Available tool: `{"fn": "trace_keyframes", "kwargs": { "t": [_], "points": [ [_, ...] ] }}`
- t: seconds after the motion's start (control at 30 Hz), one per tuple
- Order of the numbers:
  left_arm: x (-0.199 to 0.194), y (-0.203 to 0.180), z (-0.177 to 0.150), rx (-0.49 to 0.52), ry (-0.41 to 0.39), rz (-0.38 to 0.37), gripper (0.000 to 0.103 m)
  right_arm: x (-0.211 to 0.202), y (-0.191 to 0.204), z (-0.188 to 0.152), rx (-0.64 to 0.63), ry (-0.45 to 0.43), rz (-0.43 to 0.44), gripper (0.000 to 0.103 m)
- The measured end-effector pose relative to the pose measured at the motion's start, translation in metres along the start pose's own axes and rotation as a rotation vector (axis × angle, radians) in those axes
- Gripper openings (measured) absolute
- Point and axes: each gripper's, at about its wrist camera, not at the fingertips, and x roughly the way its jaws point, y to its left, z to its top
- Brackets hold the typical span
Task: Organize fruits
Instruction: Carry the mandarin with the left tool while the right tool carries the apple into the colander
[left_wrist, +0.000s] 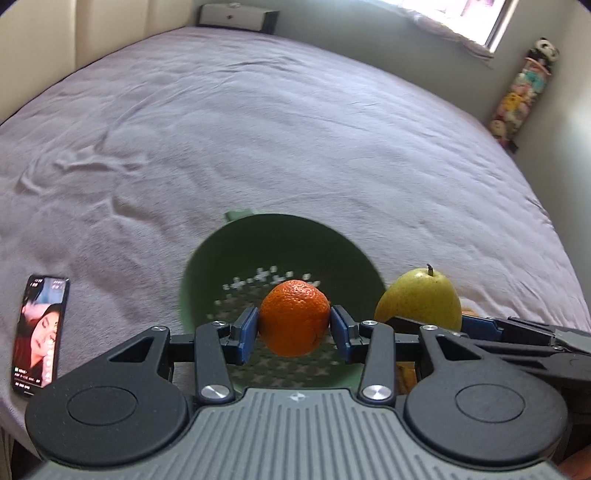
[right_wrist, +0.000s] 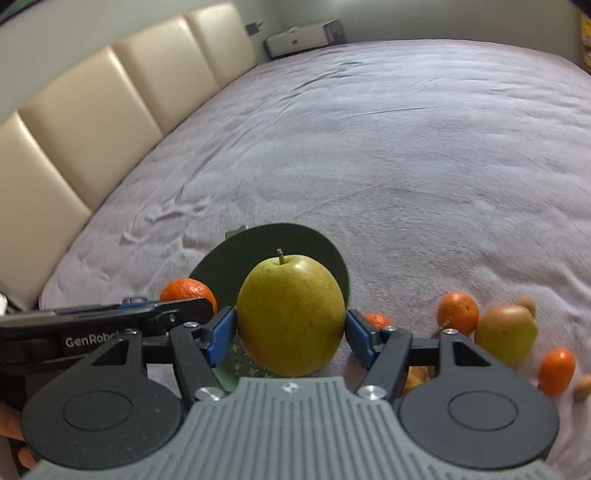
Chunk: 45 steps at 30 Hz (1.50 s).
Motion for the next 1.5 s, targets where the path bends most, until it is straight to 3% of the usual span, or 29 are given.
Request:
{"fn": "trace_keyframes", "kwargs": {
  "t": [0.17, 0.57, 0.9, 1.07, 1.5],
  "points": [
    [0.018, 0.008, 0.002, -0.002, 0.054, 0.05, 0.048, 0.025, 0.007, 0.012, -0.137, 0.097, 0.02, 0.062],
    [0.058, -0.008, -0.01, 0.202, 0.171, 0.156, 0.048, 0.069, 0.01, 0.02, -0.516, 0.29, 0.067, 0.062],
    [0.083, -0.013, -0.02, 0.288, 0.25, 0.224, 0.049, 0.106, 0.027, 0.015, -0.817, 0.419, 0.136, 0.062],
    [0.092, -0.017, -0.024, 0.33, 0.272, 0.251, 0.049, 0.119, 0.028, 0.012, -0.86, 0.452, 0.15, 0.062],
    [0.097, -0.015, -0.026, 0.328, 0.272, 0.248, 0.054, 0.127, 0.025, 0.006, -0.858, 0.463, 0.15, 0.062]
  ]
}}
